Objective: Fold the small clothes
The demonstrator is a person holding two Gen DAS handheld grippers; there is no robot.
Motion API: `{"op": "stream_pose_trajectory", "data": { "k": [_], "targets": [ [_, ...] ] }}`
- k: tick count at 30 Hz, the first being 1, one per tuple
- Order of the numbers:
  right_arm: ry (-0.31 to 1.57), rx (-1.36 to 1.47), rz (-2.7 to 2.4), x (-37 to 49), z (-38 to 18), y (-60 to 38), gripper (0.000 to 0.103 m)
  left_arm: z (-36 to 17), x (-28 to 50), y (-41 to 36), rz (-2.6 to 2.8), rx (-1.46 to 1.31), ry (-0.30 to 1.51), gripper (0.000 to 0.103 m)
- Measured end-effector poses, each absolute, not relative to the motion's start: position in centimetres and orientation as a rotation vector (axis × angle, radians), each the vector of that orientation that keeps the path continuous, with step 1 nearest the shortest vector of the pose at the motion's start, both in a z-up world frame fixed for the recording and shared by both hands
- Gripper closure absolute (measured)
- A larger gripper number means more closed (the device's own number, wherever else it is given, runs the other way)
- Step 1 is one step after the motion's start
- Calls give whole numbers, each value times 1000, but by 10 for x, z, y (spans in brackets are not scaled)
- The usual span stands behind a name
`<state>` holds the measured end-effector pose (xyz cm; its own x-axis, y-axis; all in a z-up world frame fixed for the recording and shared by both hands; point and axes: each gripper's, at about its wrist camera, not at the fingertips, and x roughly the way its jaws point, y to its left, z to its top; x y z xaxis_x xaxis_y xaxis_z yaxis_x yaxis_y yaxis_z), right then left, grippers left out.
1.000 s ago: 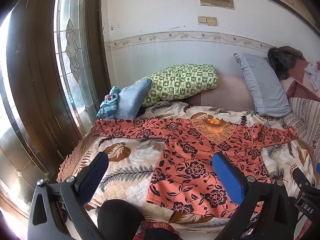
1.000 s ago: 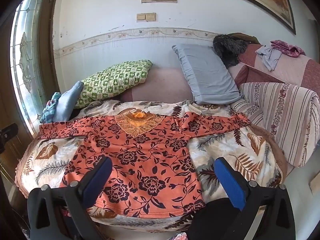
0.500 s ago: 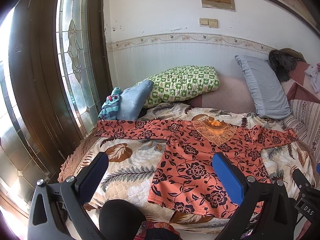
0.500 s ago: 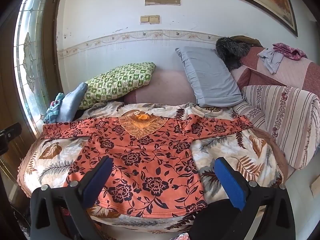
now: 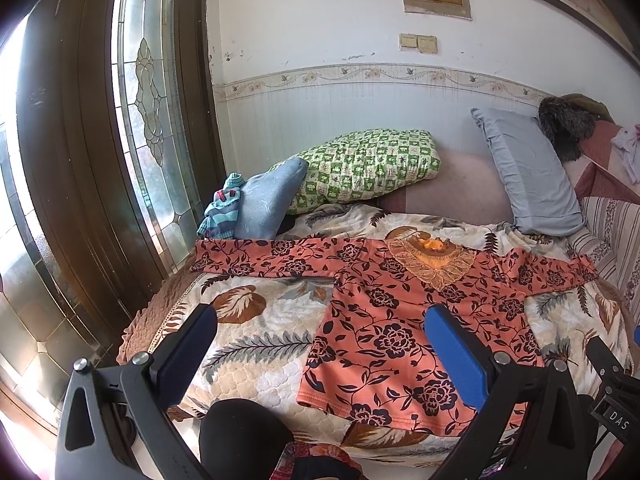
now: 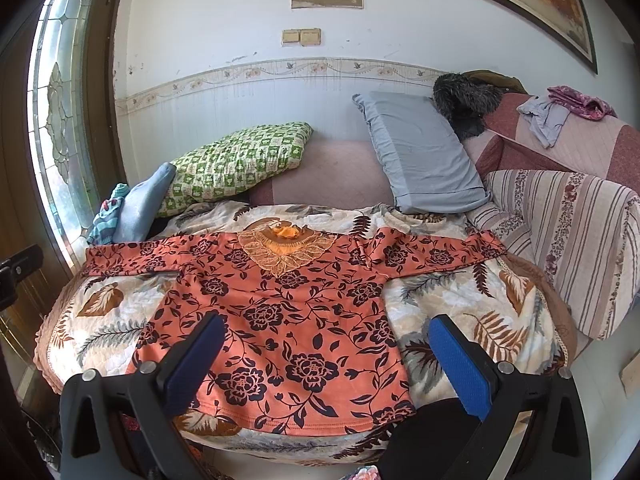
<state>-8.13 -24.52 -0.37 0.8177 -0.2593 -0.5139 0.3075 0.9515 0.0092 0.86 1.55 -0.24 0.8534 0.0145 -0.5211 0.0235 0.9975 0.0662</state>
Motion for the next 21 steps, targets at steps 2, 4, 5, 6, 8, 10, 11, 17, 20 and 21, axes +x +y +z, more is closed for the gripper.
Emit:
{"op": "stream_pose_trajectory", "data": {
  "k": [2, 4, 5, 6, 8, 10, 11, 17, 20, 21],
  "targets": [
    [537, 94, -301, -81, -5, -245, 0, -4, 9, 16, -5, 72, 551, 0],
    [540, 96, -300, -81, -6, -244, 0, -5, 9, 16, -4, 73, 550, 0],
    [540, 96, -301, -81, -6, -244, 0, -6, 9, 16, -3, 73, 550, 0],
    [539, 95, -301, -81, -6, -245, 0, -6, 10, 16, -4, 73, 550, 0],
    [540, 96, -300, -81, -7, -244, 0, -6, 10, 16, -3, 74, 550, 0],
    [541, 94, -300, -81, -6, -244, 0, -6, 9, 16, -4, 73, 550, 0],
    [541, 95, -300, -81, -6, -245, 0, -7, 9, 16, -4, 72, 548, 0],
    [543, 97, -300, -80, -9, -244, 0, -11, 11, 15, -1, 74, 555, 0],
    [543, 96, -299, -81, -8, -244, 0, -11, 11, 15, -1, 74, 554, 0],
    [546, 96, -298, -79, -10, -245, 0, -12, 11, 15, -1, 74, 555, 0]
  ]
}}
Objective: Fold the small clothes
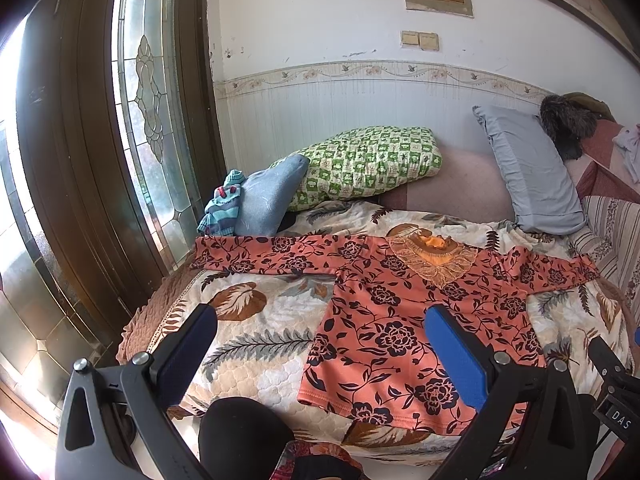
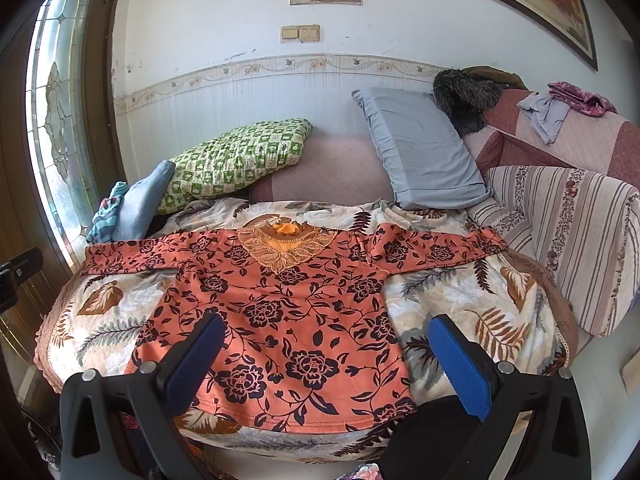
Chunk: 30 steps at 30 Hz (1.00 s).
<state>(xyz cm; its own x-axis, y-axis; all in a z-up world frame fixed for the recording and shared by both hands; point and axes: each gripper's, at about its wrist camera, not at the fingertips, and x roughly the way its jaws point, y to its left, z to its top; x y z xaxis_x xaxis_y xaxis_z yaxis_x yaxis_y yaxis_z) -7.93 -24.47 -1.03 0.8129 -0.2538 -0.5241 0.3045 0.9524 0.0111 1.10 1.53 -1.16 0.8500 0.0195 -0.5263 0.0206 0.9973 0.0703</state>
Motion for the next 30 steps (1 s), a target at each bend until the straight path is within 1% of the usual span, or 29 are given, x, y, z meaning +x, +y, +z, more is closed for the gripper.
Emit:
{"op": "stream_pose_trajectory", "data": {
  "k": [30],
  "targets": [
    [568, 118, -295, -69, -12, -253, 0, -23, 22, 11, 14, 83, 574, 0]
  ]
}}
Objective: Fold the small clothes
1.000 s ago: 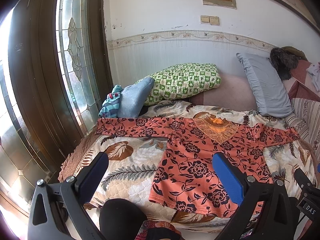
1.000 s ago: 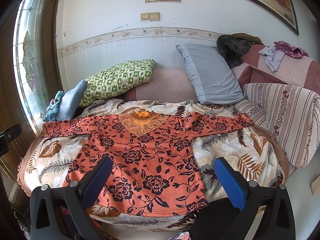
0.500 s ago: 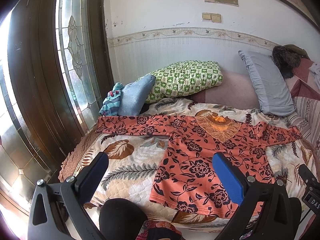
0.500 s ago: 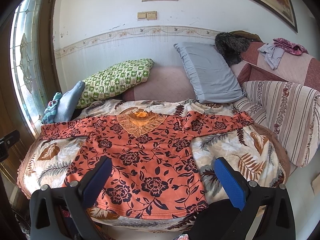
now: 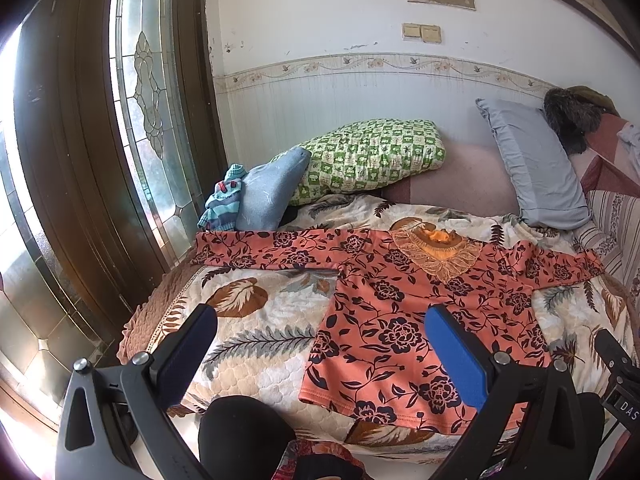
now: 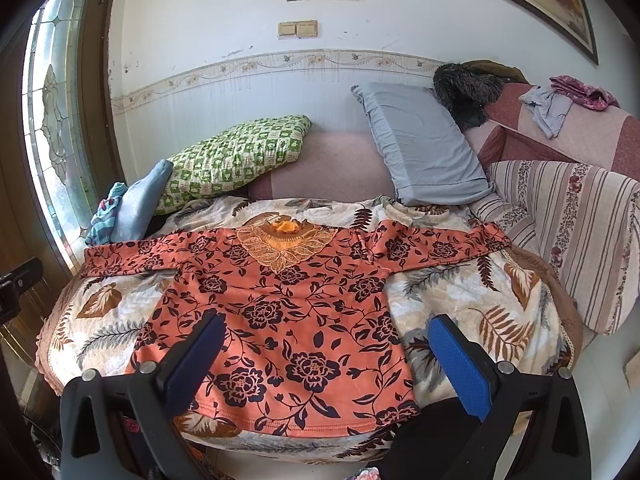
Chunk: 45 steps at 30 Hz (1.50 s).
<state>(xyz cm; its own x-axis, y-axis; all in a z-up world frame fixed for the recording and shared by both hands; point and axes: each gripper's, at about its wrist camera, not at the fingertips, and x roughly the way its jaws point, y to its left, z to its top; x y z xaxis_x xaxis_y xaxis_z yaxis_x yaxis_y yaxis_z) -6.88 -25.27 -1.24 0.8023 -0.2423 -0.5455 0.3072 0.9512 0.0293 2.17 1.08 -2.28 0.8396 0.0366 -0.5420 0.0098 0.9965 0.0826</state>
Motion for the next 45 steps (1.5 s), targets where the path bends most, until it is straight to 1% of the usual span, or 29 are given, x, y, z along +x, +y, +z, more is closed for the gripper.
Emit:
{"op": "stream_pose_trajectory", "data": {
  "k": [9, 13, 16, 21, 25, 30, 33, 35, 36, 37, 38, 45],
  "targets": [
    [569, 115, -307, -64, -15, -260, 0, -26, 26, 8, 15, 90, 580, 0],
    [547, 139, -343, -55, -11, -286, 0, -31, 45, 6, 3, 86, 594, 0],
    [522, 145, -410, -42, -9, -318, 0, -40, 73, 2, -7, 84, 624, 0],
    [515, 231, -491, -13, -24, -404, 0, -71, 142, -7, 7, 75, 736, 0],
    [538, 332, -604, 5, -61, -496, 0, -96, 192, -24, 19, 82, 797, 0],
    [565, 512, -656, 16, -112, -612, 1, -115, 234, -56, -5, 81, 829, 0],
    [533, 621, -612, 33, -134, -666, 4, -126, 255, -80, -17, 89, 849, 0],
    [545, 658, -618, 55, -151, -694, 13, -134, 268, -95, -25, 97, 861, 0],
    [549, 694, -599, 67, -160, -710, 16, -137, 273, -103, -25, 104, 867, 0],
    [548, 735, -581, 79, -170, -727, 23, -141, 279, -108, -23, 112, 873, 0],
    [549, 785, -568, 90, -180, -744, 27, -145, 285, -114, -20, 121, 880, 0],
    [537, 1056, -564, 136, -247, -827, 38, -170, 318, -136, 34, 144, 936, 0]
  ]
}}
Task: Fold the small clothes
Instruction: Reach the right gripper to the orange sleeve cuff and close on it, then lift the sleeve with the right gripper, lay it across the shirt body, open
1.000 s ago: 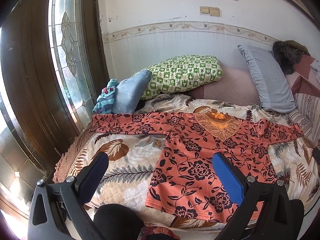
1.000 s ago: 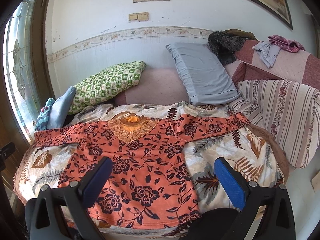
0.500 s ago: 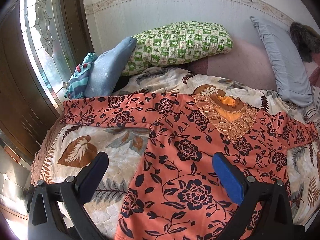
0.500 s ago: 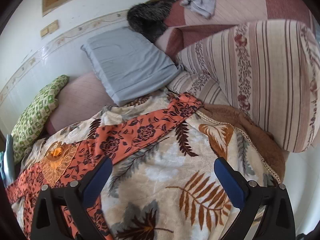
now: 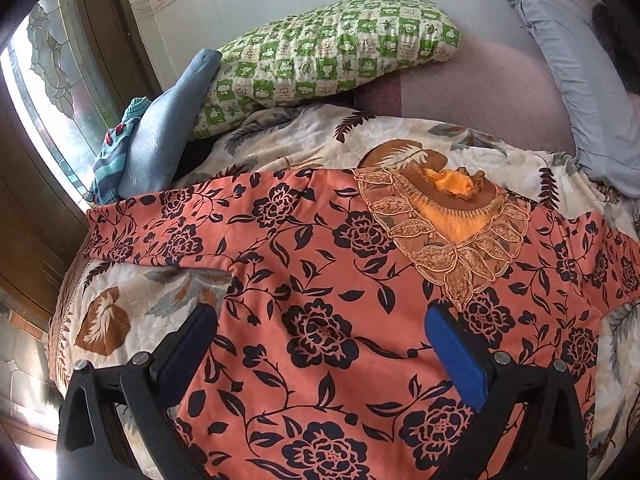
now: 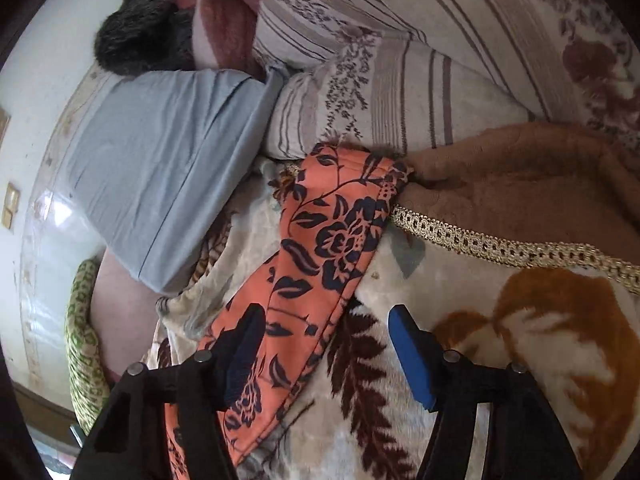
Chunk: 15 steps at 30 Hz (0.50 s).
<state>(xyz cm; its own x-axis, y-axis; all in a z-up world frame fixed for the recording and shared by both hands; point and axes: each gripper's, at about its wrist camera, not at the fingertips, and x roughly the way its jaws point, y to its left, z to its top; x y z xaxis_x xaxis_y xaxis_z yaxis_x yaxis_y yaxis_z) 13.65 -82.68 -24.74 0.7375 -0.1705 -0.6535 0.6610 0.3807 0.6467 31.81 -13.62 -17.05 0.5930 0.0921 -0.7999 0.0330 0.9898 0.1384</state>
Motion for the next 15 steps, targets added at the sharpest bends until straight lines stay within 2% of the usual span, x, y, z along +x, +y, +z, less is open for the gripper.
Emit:
{"op": "stream_pose_trajectory", "data": {
  "k": [6, 7, 9, 11, 13, 15],
  "targets": [
    [491, 1146, -549, 156, -267, -854, 41, -177, 330, -149, 49, 152, 942, 0],
    [482, 1165, -545, 159, -271, -857, 45, -177, 330, -150, 50, 153, 941, 0],
    [460, 1217, -545, 163, -279, -865, 59, -177, 330, -152, 50, 154, 939, 0],
    [432, 1273, -552, 162, -288, -869, 86, -177, 330, -152, 47, 154, 947, 0],
    [370, 1321, -545, 156, -293, -871, 96, -177, 329, -149, 45, 153, 950, 0],
    [311, 1322, -523, 150, -287, -867, 97, -175, 328, -144, 46, 149, 948, 0]
  ]
}}
